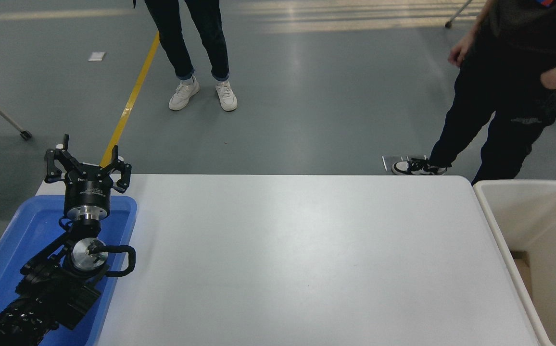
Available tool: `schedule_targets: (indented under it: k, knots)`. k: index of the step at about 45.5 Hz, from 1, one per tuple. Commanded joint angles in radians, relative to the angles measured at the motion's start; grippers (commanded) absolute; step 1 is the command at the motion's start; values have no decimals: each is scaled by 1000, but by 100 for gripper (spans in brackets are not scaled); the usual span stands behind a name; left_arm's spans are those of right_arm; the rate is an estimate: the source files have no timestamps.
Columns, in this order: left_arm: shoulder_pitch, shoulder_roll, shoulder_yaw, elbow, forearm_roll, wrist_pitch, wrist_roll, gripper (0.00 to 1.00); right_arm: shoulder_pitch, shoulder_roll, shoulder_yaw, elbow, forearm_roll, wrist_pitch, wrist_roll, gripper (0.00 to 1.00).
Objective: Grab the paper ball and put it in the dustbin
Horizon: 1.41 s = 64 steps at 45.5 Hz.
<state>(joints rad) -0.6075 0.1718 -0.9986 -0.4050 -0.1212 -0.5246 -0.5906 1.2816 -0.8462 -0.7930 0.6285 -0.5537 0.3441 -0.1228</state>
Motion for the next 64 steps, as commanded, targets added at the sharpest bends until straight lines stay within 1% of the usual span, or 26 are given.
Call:
schedule_targets:
  k: [1, 4, 9, 14, 15, 20, 30, 45, 46, 47, 48, 49, 50, 51, 64]
  knots:
    - [0, 0, 0, 0, 0, 0, 0, 99, -369, 116, 225, -237, 95, -143, -3, 0]
    - [0, 0, 0, 0, 0, 0, 0, 99, -421, 160, 247, -279, 142, -169, -3, 0]
    - [0, 0, 0, 0, 0, 0, 0, 99, -469, 203, 252, -309, 218, -200, -3, 0]
    - [0, 0, 0, 0, 0, 0, 0, 99, -495, 252, 253, -337, 250, -214, -3, 0]
    - [0, 0, 0, 0, -2, 0, 0, 99, -505, 262, 256, -348, 256, -238, -4, 0]
    - [0, 0, 0, 0, -2, 0, 0, 99, -515, 274, 268, -349, 258, -275, -4, 0]
    - [0, 0, 0, 0, -2, 0, 0, 99, -538, 300, 340, -348, 261, -284, -4, 0]
    - [0, 0, 0, 0, -2, 0, 0, 99, -550, 322, 347, -348, 262, -298, -3, 0]
    - [0, 0, 0, 0, -2, 0, 0, 99, -550, 322, 347, -348, 264, -303, -3, 6]
    - [0, 0, 0, 0, -2, 0, 0, 99, -550, 322, 347, -346, 265, -303, -3, 30]
    - [0, 0, 0, 0, -2, 0, 0, 99, -550, 322, 347, -346, 265, -304, -1, 78]
    - [0, 0, 0, 0, -2, 0, 0, 99, -550, 320, 345, -340, 265, -301, -3, 100]
    - [0, 0, 0, 0, -2, 0, 0, 99, -550, 320, 345, -339, 265, -301, -1, 98]
    - [0, 0, 0, 0, -2, 0, 0, 99, -548, 320, 345, -340, 265, -301, -1, 100]
    - [0, 0, 0, 0, 0, 0, 0, 99, -547, 322, 342, -334, 265, -295, -1, 100]
